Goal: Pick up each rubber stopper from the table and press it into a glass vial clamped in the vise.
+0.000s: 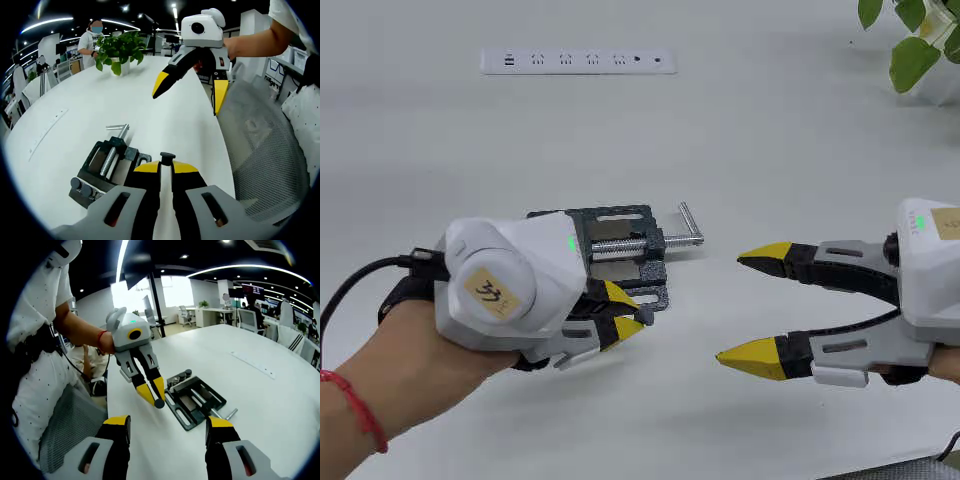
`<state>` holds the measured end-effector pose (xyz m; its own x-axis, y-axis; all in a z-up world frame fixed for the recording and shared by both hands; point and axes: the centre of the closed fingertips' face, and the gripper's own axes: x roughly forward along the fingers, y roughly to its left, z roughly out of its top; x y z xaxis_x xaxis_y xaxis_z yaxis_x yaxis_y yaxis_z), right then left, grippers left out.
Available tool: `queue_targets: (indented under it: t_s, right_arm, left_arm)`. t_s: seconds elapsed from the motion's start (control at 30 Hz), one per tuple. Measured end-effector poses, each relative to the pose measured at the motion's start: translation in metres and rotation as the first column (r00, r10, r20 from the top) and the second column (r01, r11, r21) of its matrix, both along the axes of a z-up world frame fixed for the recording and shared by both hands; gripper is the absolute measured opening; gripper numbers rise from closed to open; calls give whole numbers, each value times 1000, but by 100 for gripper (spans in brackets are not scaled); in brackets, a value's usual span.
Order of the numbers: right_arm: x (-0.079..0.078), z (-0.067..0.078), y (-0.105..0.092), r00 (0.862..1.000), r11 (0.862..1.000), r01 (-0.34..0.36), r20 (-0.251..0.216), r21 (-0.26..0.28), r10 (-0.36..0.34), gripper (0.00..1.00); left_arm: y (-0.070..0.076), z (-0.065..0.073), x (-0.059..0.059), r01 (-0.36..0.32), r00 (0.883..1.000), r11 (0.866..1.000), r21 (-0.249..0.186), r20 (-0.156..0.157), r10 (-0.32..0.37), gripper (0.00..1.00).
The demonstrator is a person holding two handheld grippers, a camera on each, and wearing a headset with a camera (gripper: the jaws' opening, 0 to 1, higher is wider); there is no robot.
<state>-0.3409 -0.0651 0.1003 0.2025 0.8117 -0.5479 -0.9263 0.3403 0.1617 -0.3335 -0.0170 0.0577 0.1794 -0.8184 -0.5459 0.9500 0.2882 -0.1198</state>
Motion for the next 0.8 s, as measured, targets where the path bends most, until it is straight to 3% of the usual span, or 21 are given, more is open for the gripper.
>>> queue_targets:
  t_s: [0.13, 0.17, 0.33, 0.4, 0.57, 0.8]
  right_arm:
    - [3, 19, 17, 999, 999, -42, 0, 21, 42, 52]
    - [2, 22, 22, 998, 998, -53, -17, 16, 54, 51]
    - [-2, 33, 38, 992, 992, -122, -42, 19, 123, 39]
    - [-5, 35, 43, 987, 989, -150, -59, 9, 150, 35]
    - [-9, 41, 58, 973, 974, -228, -52, -17, 227, 27]
    - [-14, 41, 63, 950, 948, -312, -51, -72, 308, 17]
  left_arm:
    - [4, 19, -2, -50, 999, 997, -60, -15, 49, 4]
    - [5, 25, -3, -63, 998, 995, -78, -20, 62, 4]
    - [6, 49, -6, -108, 994, 984, -139, -30, 104, 4]
    - [6, 55, -8, -115, 993, 982, -148, -29, 112, 4]
    - [6, 65, -13, -129, 992, 977, -170, -31, 125, 4]
    - [8, 79, -14, -154, 988, 966, -209, -28, 151, 4]
